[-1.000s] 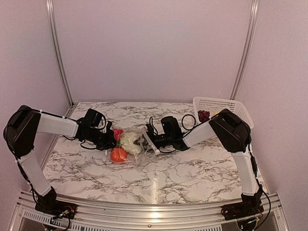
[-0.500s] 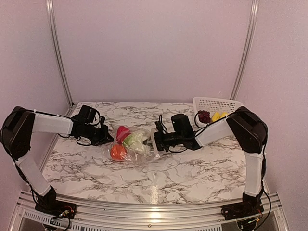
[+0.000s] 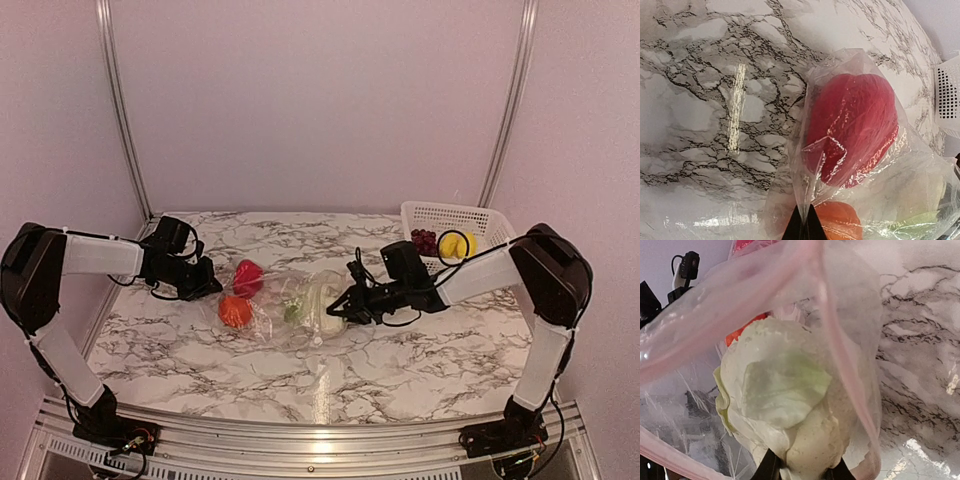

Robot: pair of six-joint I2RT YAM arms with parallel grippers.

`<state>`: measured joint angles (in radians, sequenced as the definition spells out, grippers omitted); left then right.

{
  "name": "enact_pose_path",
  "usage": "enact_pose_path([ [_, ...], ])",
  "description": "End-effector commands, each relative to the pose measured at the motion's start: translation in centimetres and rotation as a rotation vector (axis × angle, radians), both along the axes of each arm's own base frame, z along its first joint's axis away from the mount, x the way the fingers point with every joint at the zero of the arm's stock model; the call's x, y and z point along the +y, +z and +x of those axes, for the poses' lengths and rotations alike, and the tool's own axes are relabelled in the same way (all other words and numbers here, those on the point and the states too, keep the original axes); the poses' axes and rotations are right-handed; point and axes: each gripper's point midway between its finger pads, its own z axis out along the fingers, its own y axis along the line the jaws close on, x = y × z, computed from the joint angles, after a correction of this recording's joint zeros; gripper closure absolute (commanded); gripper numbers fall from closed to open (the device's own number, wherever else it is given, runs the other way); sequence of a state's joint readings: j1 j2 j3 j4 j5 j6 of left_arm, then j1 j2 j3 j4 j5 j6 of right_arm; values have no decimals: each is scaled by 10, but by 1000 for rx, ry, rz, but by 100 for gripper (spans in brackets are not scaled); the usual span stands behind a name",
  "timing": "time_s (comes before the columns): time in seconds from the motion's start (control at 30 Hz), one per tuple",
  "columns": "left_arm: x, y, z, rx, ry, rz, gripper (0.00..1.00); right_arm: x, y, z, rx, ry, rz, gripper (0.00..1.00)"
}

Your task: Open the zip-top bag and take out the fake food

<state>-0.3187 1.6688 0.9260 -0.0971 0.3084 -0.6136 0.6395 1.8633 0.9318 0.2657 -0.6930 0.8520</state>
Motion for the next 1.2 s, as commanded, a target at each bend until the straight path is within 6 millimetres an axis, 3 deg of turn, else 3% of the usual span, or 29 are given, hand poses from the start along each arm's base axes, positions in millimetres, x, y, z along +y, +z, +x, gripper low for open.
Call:
enact_pose_path([
  [0.0,14,-5,-9,26,15,44,100,-14,13,-8,-58,38,-33,95],
  [0.17,14,-5,-8,27,12,43,100,-28,34,-14,-102,40,-41,97],
  [0.37,13,-4,-6,26,12,41,100,-65,54,-4,-144,-29,-66,97],
  [0.47,12,-5,-7,28,9,37,100,-85,63,10,-167,-97,-64,97],
  [0.67,8,-1,-6,15,-4,17,100,-105,89,37,-223,-156,-38,98],
  [1.0,6,4,-1,5,-13,10,100,-188,142,99,-340,-319,-43,98],
  [1.1,4,4,0,7,-16,6,100,-235,154,123,-375,-430,-78,98],
  [1.17,4,4,1,8,-17,8,100,-276,161,139,-402,-529,-119,98],
])
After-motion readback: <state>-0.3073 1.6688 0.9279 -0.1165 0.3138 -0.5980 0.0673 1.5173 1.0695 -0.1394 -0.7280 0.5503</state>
